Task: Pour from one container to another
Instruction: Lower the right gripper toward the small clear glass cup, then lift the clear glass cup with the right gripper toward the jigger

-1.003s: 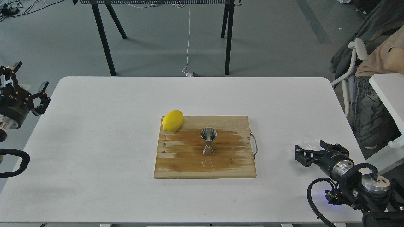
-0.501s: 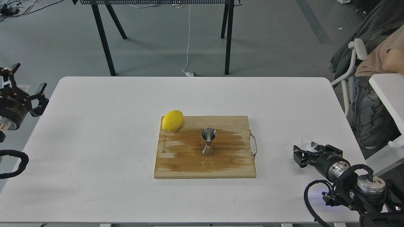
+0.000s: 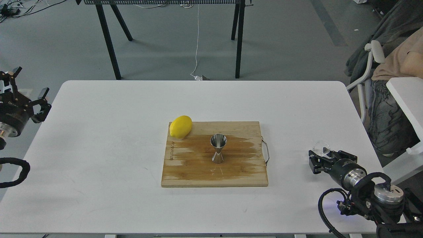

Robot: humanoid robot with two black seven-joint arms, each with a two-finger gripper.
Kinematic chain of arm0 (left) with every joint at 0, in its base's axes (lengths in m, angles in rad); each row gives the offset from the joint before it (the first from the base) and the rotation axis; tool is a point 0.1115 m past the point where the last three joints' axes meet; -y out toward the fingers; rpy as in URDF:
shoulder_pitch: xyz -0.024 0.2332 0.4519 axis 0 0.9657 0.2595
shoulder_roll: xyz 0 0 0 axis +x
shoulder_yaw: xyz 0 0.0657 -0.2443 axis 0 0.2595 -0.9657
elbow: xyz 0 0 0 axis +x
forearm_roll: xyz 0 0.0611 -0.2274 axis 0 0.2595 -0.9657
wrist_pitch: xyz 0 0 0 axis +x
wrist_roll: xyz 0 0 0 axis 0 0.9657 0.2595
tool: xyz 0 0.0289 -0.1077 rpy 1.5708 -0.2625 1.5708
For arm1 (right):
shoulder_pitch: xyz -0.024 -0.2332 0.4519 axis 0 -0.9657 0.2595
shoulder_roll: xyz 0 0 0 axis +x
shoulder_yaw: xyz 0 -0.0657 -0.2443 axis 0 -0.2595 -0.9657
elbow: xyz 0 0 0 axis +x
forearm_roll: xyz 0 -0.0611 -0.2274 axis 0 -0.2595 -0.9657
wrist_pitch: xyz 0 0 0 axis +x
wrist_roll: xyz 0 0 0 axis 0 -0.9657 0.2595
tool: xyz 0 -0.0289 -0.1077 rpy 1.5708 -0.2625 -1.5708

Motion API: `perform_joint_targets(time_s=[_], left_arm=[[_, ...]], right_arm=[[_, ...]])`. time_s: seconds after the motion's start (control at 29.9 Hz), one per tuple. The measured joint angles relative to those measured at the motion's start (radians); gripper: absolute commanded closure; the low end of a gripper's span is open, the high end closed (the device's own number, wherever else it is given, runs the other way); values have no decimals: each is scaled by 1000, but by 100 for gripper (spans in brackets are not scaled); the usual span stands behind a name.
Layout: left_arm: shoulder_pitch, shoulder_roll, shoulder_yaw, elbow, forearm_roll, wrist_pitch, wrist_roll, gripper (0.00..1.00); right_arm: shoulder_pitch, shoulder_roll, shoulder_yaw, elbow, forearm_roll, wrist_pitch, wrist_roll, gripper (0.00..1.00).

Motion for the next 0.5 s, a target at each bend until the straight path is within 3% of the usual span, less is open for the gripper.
perform_joint_targets(time_s=[0.2,0.5], left_arm=[[0,0,3,0,0,0,0,14],[0,0,3,0,-1,0,0,14]], right_arm=[[1,-5,6,73,-1,15,4,61],[29,-9,-4,381,-203,23,9,62]])
